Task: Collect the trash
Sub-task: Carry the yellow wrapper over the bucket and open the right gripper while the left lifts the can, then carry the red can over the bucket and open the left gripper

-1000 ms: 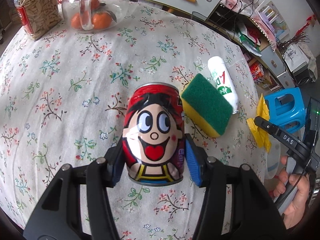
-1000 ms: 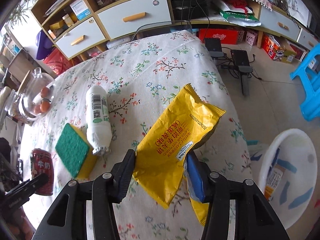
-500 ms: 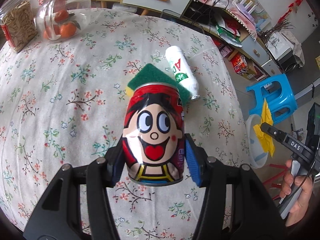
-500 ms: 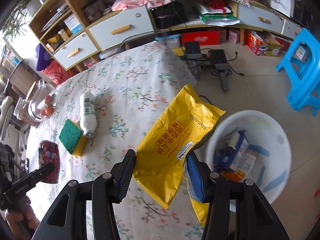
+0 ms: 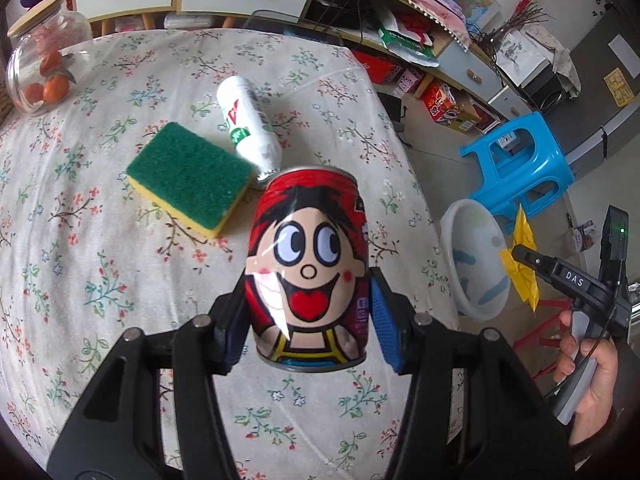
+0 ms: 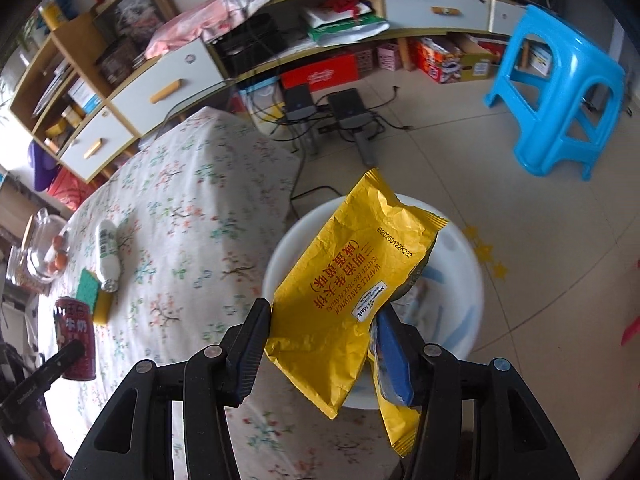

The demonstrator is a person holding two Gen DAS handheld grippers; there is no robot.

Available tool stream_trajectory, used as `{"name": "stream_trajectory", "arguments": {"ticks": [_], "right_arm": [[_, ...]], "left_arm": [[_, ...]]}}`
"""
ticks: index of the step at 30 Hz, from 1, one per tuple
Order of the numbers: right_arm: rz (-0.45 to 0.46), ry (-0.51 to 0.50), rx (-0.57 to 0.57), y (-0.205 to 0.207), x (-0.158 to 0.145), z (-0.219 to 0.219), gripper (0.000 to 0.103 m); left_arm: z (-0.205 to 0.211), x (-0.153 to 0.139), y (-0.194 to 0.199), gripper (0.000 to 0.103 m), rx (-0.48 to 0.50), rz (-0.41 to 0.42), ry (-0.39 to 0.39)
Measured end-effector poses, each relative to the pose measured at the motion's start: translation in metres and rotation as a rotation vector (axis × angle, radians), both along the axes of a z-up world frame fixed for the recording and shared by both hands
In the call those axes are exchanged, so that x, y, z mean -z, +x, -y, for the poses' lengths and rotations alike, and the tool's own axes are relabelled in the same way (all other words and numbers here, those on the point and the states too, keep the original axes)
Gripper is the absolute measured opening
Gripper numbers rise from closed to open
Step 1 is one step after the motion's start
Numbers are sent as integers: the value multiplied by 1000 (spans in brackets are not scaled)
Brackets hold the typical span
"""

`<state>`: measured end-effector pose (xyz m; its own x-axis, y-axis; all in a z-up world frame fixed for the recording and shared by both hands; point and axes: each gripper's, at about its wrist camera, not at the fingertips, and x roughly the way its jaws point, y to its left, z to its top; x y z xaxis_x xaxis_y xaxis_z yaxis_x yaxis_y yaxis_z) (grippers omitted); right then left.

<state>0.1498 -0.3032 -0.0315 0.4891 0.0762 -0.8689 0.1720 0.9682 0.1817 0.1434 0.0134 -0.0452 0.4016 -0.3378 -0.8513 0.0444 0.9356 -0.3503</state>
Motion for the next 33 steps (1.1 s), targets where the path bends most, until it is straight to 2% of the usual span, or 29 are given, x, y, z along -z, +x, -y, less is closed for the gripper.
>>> {"name": "stream_trajectory", "arguments": {"ticks": [3,5,6,12,22,27,33], "right_arm": [[-15,17,30,-2,4,19,63],[-26,20,49,-4,7,32,76],[-27,18,62,-6,7,39,77],[-12,34,108,-21,1,68,78],[17,5,160,-52,-5,111,78],[19,-9,163,-59,-6,120,78],[26,-10,162,-61,-8,123,78]], "left_arm": [[17,0,1,56,24,7,3],[27,0,2,56,46,12,14],[33,0,2,56,56,14,18],[73,1,4,56,134,25,42],[156,9,13,56,273,20,63],[194,12,18,56,331,24,76],[215,10,29,56,363,56,91]]}}
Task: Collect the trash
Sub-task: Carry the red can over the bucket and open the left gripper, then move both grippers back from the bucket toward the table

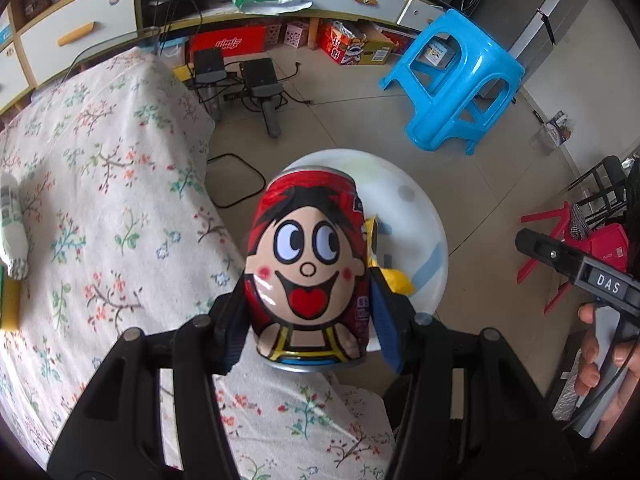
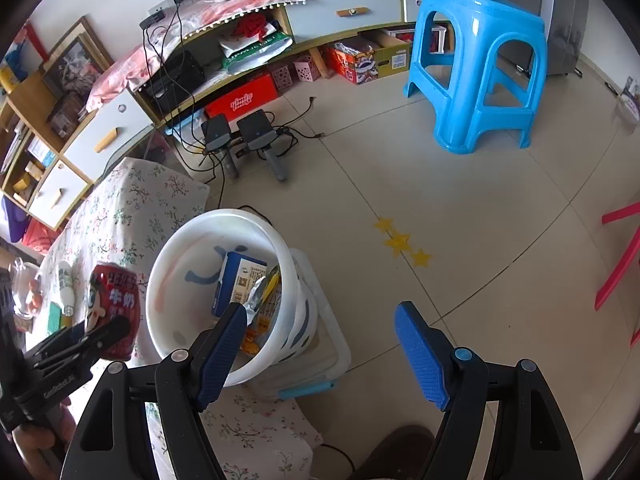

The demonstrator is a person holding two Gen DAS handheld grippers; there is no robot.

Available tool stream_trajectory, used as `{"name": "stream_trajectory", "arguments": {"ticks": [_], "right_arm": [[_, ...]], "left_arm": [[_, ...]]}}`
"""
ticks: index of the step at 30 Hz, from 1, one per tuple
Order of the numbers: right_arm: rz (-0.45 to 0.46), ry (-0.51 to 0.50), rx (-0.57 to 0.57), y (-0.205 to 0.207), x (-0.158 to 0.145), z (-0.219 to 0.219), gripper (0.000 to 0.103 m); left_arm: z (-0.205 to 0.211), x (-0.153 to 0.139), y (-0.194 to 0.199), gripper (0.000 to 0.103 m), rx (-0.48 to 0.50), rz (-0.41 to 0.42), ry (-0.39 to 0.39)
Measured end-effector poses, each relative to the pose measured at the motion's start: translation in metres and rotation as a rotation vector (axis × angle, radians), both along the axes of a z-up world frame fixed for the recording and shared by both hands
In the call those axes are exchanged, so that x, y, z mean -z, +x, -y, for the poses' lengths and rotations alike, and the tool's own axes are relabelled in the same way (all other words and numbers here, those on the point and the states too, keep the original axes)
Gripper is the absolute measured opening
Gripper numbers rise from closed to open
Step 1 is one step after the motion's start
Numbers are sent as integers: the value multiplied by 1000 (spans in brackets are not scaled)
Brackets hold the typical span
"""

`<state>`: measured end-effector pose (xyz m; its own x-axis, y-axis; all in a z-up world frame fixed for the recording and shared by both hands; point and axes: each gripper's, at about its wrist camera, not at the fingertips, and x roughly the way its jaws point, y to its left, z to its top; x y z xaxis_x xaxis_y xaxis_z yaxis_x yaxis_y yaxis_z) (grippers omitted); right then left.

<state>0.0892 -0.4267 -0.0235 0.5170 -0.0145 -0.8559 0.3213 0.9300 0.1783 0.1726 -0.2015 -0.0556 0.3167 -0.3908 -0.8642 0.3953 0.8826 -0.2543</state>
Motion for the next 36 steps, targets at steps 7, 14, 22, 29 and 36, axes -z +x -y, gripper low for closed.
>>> {"name": "stream_trajectory", "arguments": {"ticks": [7,14,22,29,36], "right_arm": [[8,1,-6,0,-2,-1,78],[8,-7,-12,4,-3,-6,78],[15,-11,-24,10,-7,-18,78],[16,-24,-71,23,-10,-46,78],[-5,-53,-111,34,-5,-72,79]], "left_arm": [[0,-6,4,86,1,54,9],[-19,-12,-1,91,-25,68,76],[-52,-21,-11,97,-72,91,104],[-91,-27,-17,102,-119,120,127],[-148,-22,-18,102,-229,115,138]]}}
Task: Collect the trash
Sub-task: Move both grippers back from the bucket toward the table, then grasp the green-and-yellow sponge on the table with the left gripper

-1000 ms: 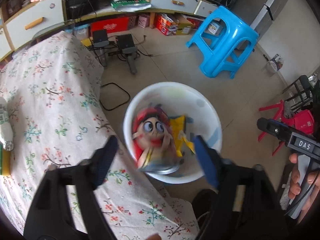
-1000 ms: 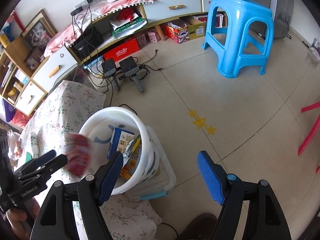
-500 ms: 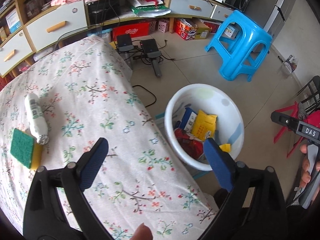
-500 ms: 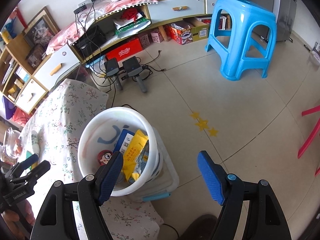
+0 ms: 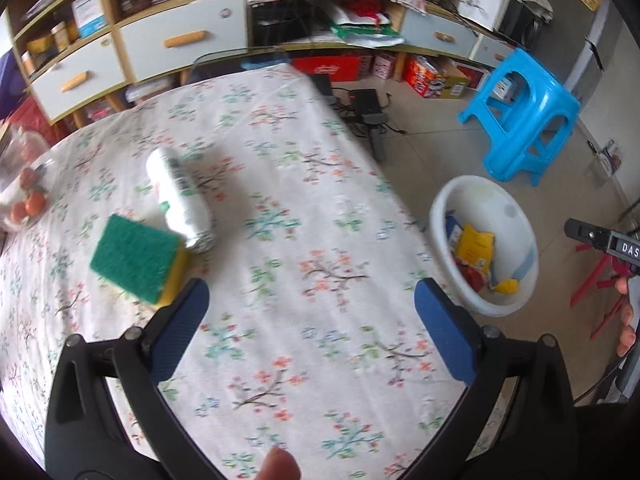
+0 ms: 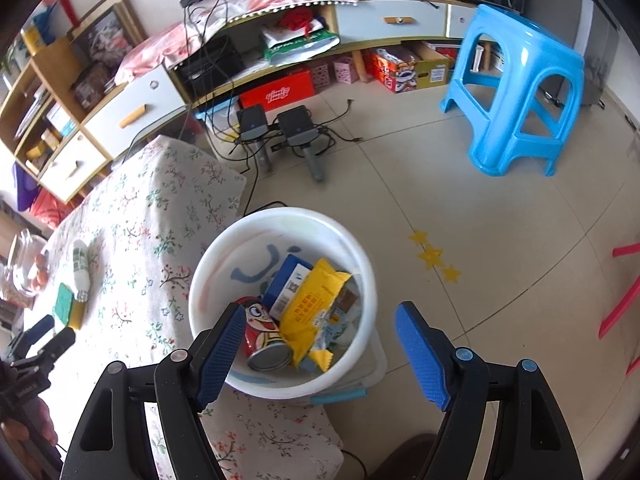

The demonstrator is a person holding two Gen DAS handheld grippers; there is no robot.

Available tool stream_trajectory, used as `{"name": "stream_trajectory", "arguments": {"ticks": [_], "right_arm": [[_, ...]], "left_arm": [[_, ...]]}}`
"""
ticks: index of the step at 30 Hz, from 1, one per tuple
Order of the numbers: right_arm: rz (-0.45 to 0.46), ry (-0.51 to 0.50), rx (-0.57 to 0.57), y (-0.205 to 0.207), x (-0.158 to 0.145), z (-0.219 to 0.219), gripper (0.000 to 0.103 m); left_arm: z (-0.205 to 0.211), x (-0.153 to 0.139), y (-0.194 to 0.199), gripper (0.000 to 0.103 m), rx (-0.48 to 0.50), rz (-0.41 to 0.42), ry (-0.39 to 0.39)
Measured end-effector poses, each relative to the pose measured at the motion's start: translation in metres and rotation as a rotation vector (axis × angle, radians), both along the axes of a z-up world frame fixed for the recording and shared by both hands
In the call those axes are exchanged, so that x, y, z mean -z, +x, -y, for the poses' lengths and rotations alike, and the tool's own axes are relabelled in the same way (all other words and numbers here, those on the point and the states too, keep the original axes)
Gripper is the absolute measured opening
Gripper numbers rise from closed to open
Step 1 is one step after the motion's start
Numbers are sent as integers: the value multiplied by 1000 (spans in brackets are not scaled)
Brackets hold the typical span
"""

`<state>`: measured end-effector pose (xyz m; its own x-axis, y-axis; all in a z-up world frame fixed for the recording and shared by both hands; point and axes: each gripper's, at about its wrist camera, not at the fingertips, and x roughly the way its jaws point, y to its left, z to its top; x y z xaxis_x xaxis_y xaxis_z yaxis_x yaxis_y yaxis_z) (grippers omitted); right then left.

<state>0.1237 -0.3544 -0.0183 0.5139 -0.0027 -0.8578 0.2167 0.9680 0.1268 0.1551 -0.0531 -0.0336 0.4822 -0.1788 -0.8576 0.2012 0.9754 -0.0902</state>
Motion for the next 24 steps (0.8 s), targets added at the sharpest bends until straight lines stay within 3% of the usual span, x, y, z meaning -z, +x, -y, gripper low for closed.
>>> {"name": "stream_trajectory", "arguments": {"ticks": [6,12,19,24], "right_arm": [[-36,1,-19,11,13,-20,79],[-57,-15,-45,23,19,-44,79],[-64,-15,-69,37,23,-68,79],[-70,-18,-87,45,26,-83,79]], "left_arm": [[-50,7,7,102,-182,32,50],[-84,20,29,102,-355,-23,87],[-119,35,46,102,-540,-52,74],[-130,46,60,102,-599,-90,28]]}}
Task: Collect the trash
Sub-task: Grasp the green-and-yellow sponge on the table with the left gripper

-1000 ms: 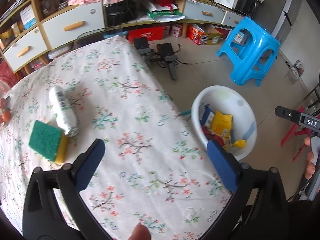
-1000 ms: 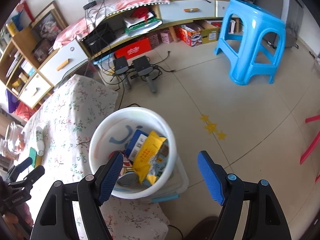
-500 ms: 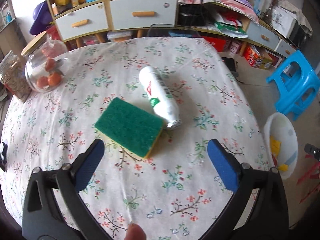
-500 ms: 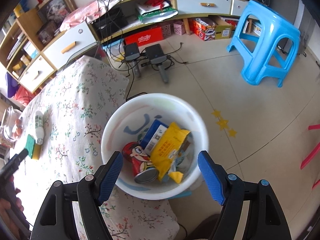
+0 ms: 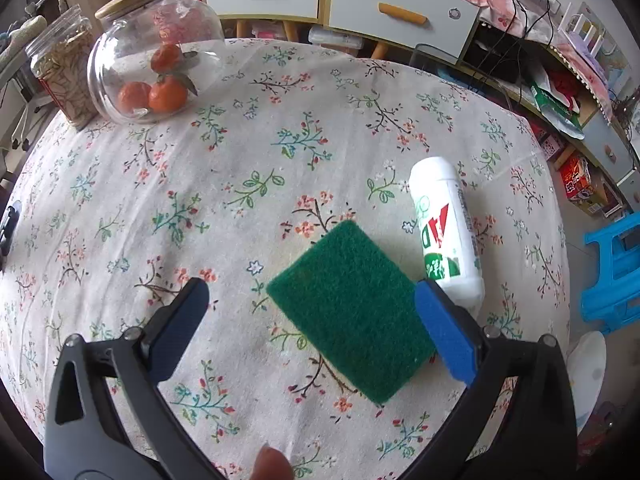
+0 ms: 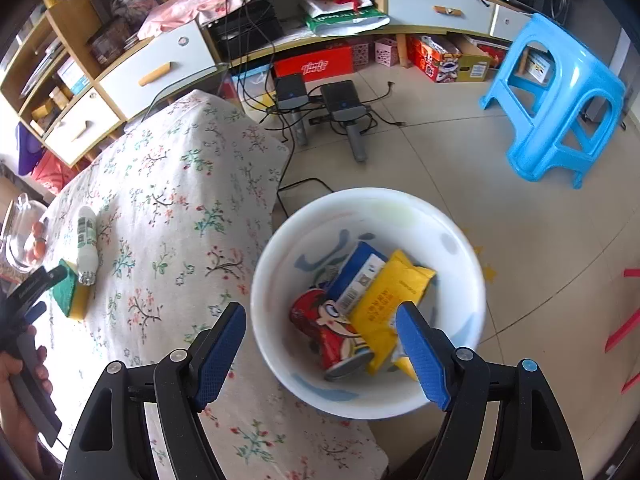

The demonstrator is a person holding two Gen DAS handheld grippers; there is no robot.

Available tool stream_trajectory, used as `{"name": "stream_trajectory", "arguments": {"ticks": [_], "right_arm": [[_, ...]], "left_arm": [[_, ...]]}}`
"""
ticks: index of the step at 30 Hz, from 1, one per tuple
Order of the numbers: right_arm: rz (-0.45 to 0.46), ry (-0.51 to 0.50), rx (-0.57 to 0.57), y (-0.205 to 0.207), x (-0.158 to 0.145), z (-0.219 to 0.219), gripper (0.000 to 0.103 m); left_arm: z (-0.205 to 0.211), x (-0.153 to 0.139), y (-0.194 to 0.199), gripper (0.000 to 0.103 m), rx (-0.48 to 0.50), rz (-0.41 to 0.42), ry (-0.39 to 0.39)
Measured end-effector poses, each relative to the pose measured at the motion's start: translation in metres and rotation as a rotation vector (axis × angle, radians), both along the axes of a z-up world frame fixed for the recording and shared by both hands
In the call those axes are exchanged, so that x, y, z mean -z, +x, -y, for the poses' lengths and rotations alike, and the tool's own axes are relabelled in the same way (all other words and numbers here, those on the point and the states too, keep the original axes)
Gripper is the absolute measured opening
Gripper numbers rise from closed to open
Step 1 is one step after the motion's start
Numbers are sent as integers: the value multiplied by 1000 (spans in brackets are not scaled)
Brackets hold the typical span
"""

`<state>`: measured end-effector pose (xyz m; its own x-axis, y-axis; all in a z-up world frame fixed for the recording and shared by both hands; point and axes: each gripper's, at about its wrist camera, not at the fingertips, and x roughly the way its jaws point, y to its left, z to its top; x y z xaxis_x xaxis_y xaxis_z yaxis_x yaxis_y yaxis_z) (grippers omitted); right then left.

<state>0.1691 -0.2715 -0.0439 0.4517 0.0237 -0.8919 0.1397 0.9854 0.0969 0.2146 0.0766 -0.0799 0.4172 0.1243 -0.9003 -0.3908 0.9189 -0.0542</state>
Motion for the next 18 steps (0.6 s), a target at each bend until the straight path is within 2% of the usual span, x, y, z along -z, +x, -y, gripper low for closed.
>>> {"name": "stream_trajectory", "arguments": {"ticks": [4,9,12,18], "right_arm": [[-6,4,-4,6,3,-10,79],[-5,17,-6,10,2,-20,79],[3,31,-11,14,-1,-29,79],[13,34,-61,30,-1,-67,79]], "left_arm": [[4,3,10,102,-15,6,-32],[9,19,19,102,-16,-69,-43],[4,21,13,102,-10,-67,-74],[-1,12,-7,102,74,-57,-110]]}}
